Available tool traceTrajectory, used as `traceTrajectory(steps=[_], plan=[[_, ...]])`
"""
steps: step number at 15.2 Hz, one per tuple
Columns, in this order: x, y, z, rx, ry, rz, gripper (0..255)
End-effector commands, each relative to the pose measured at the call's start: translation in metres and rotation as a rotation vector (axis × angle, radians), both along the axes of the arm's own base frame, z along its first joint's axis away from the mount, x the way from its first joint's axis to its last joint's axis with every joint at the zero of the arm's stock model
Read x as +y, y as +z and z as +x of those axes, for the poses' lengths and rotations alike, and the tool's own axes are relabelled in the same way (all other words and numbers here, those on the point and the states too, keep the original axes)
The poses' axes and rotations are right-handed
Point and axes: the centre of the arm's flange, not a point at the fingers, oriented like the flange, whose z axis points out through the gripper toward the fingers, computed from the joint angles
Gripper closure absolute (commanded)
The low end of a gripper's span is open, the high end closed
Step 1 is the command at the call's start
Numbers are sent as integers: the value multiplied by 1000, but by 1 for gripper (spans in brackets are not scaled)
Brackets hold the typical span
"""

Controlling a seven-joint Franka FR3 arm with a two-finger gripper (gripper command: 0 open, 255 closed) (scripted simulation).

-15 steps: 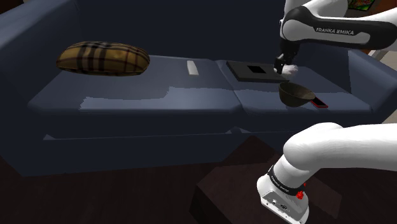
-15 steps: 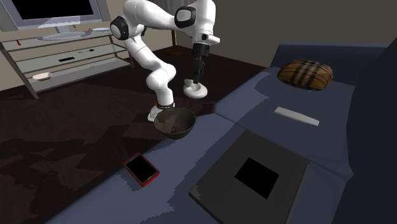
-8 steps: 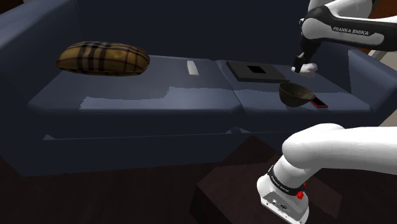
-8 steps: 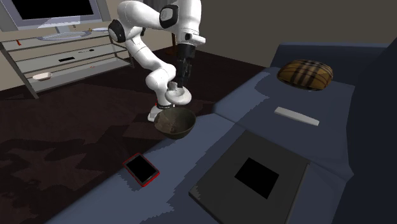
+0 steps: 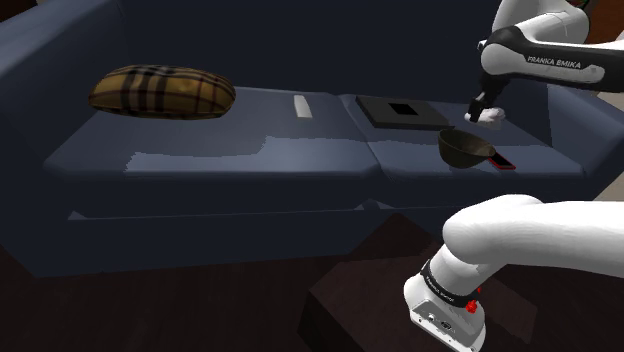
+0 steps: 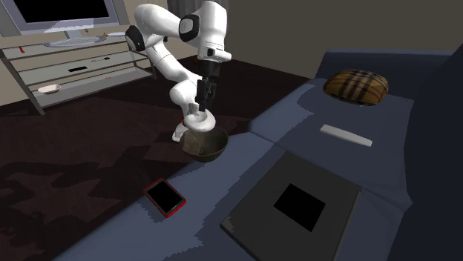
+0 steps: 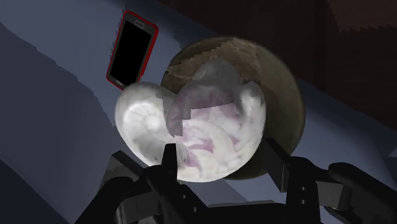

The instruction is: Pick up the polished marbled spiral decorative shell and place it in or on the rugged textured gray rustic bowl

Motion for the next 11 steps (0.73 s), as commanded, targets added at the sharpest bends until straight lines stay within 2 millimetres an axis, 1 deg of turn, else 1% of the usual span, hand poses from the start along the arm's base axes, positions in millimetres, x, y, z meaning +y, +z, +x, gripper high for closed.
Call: traceTrajectory(steps=[1,11], plan=[[0,-11,1,-1,0,-1,255],[0,-65,1,-1,0,-1,255]])
